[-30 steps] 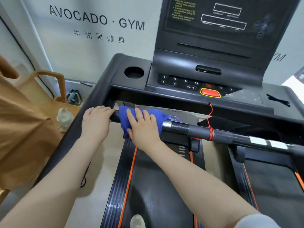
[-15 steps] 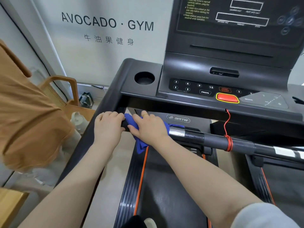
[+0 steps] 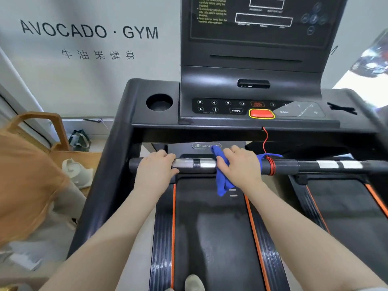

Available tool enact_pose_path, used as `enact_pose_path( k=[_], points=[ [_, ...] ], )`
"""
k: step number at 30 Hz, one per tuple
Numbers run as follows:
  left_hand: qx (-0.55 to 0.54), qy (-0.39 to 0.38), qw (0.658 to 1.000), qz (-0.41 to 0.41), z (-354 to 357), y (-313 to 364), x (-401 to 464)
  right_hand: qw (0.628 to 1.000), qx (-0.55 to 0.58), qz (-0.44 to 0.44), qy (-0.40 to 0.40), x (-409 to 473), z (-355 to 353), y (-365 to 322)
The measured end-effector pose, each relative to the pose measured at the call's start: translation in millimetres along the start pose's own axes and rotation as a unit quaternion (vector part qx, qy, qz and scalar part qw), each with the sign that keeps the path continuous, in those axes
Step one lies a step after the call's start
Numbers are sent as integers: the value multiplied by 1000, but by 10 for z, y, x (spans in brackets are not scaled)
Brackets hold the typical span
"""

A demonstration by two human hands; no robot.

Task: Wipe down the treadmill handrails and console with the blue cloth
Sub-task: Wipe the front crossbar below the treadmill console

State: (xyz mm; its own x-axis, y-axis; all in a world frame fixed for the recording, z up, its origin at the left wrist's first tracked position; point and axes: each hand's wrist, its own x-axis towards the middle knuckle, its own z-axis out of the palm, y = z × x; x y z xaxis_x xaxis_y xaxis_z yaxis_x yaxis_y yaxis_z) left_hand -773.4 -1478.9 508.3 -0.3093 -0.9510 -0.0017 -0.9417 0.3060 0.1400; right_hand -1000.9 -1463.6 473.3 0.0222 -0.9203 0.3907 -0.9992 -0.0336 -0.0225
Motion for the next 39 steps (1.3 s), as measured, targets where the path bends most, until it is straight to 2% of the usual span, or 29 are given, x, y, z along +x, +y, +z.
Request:
enact_pose_path(
  k=[4, 6, 9, 14, 18, 21, 24, 27, 31, 33, 36, 39],
  points=[
    [-6, 2, 1000, -1, 4, 16, 29, 996, -10, 70, 54, -18, 41, -62],
    [-11, 15, 1000, 3, 35, -2, 17, 993, -20, 106, 55, 22, 41, -206],
    [-33, 25, 999, 2, 78, -10, 3, 996, -35, 78, 11, 39, 84, -522],
    [-53, 31, 998, -12, 70, 9, 33, 996, 45, 60, 41, -13, 111, -1156],
    [-84, 27, 996, -19, 74, 0, 14, 999, 33, 22, 31, -13, 151, -867],
    [-104, 24, 994, -27, 74, -3, 16, 998, 15, 33, 44, -19, 124, -342],
    [-102, 13, 994, -41, 34, 22, 37, 999, 37, 19, 8, -55, 37, 132],
    [-92, 6, 995, -49, -4, 39, 31, 998, 43, 38, 18, -48, 24, 230],
    [-92, 14, 994, -52, 3, 45, 28, 994, 19, 101, 46, 11, 58, 30],
    [-91, 21, 994, -58, 12, 51, 29, 993, -17, 111, 26, 14, 83, -116],
    [-104, 36, 992, -63, 46, 49, 22, 996, -39, 84, 1, 47, 74, -546],
    [-131, 38, 989, -50, 54, 18, 2, 999, 24, 36, 3, 118, 111, -1116]
  ],
)
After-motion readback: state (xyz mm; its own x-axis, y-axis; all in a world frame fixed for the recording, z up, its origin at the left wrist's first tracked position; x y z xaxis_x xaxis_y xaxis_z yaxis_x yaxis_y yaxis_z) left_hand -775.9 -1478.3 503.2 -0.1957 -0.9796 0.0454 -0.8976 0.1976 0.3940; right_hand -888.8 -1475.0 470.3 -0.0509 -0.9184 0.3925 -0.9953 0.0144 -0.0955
